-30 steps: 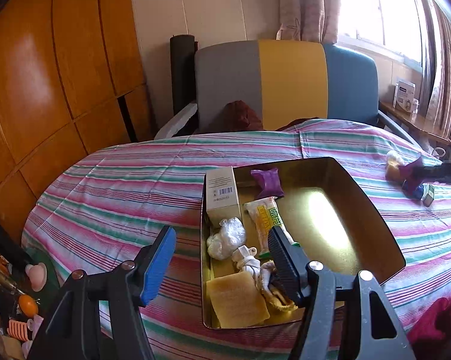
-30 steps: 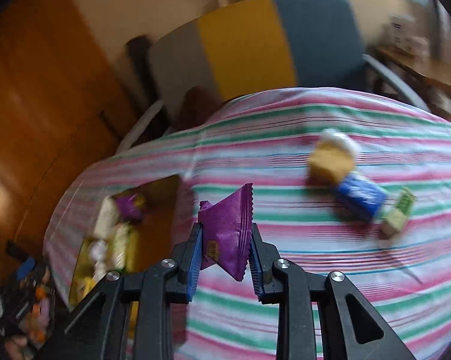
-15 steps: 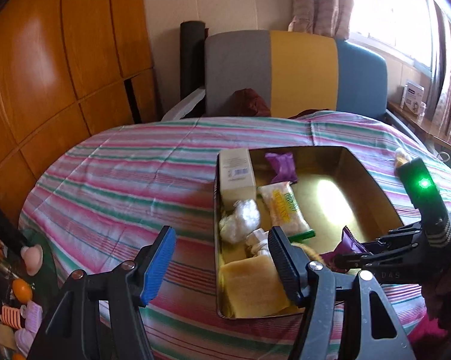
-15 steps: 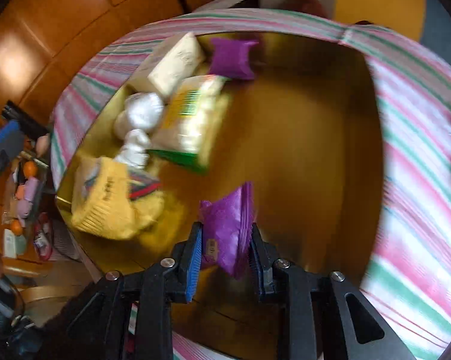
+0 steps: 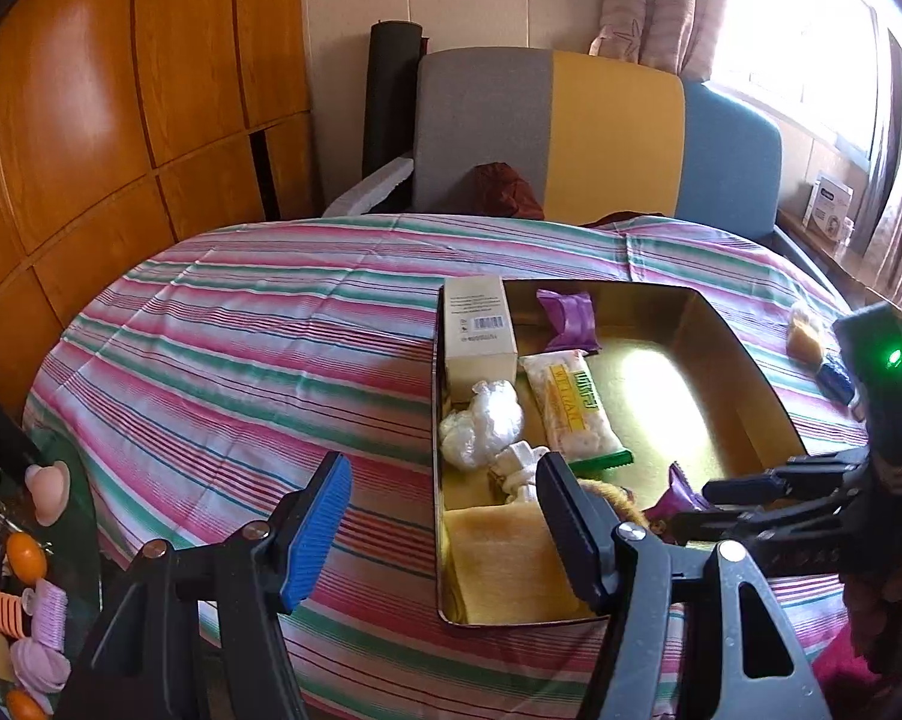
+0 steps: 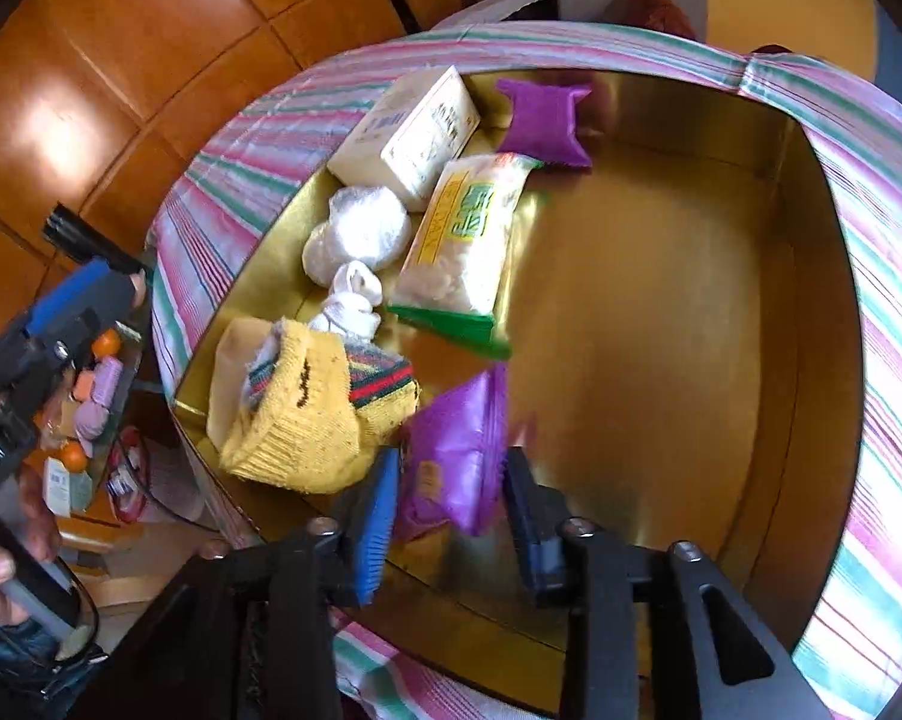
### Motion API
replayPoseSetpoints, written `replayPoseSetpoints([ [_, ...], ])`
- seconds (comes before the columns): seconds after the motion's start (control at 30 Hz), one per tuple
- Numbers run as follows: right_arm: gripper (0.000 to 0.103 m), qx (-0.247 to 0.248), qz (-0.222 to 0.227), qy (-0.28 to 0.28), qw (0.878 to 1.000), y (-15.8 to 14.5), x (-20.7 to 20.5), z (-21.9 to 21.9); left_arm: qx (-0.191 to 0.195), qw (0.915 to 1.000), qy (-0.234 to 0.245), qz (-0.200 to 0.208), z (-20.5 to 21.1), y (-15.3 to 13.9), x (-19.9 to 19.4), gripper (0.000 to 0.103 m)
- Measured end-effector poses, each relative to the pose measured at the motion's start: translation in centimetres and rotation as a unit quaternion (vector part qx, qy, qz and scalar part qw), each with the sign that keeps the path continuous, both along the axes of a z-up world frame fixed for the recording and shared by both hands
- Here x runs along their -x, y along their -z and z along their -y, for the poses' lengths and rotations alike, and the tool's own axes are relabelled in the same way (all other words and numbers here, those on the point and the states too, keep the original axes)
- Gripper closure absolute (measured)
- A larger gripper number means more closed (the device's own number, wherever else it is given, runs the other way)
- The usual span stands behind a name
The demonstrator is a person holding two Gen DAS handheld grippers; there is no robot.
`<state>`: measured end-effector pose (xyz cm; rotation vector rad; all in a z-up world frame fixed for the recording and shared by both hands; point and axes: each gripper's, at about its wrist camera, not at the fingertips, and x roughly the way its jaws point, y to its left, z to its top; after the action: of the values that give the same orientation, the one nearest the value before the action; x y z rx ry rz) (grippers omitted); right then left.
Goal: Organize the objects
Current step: 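Carry the purple packet into the gold tray and open the right tool, then move the left tool to the sponge and Tempo tissue pack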
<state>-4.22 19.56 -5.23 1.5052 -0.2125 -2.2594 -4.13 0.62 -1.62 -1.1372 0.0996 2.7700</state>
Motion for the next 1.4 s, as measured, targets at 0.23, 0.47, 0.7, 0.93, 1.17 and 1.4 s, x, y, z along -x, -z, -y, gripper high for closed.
replayPoseSetpoints([
  [0.23, 0.041, 0.009, -0.051, 0.053, 0.997, -3.5, -1.0, -4.3, 0.001, 1.0, 0.005, -0.006, -0.8, -0.8, -0.1, 0.038],
  [0.47, 0.03, -0.034, -0.075, 0.14, 0.987, -6.0, -2.2, -12.3, 0.009, 0.9992, 0.036, -0.011, -3.2, -1.4, -0.4, 0.038],
  [0.7, 0.025, -0.108, -0.083, 0.266, 0.954, -6.4, -3.5, -23.5, 0.012, 0.9977, 0.066, -0.009, -6.1, -2.0, -0.5, 0.038],
  [0.93, 0.025, -0.131, -0.09, 0.452, 0.878, -4.0, -7.4, -35.2, 0.032, 0.9921, 0.12, -0.019, -11.2, -3.0, -0.7, 0.039],
  [1.17, 0.025, -0.049, -0.044, 0.569, 0.82, -2.9, -10.4, -40.8, 0.048, 0.9822, 0.18, -0.022, -17.5, -3.1, -0.9, 0.039],
  [1.4, 0.022, -0.026, -0.033, 0.583, 0.812, -2.5, -10.8, -41.4, 0.057, 0.9715, 0.23, -0.012, -22.8, -2.3, -1.8, 0.039],
])
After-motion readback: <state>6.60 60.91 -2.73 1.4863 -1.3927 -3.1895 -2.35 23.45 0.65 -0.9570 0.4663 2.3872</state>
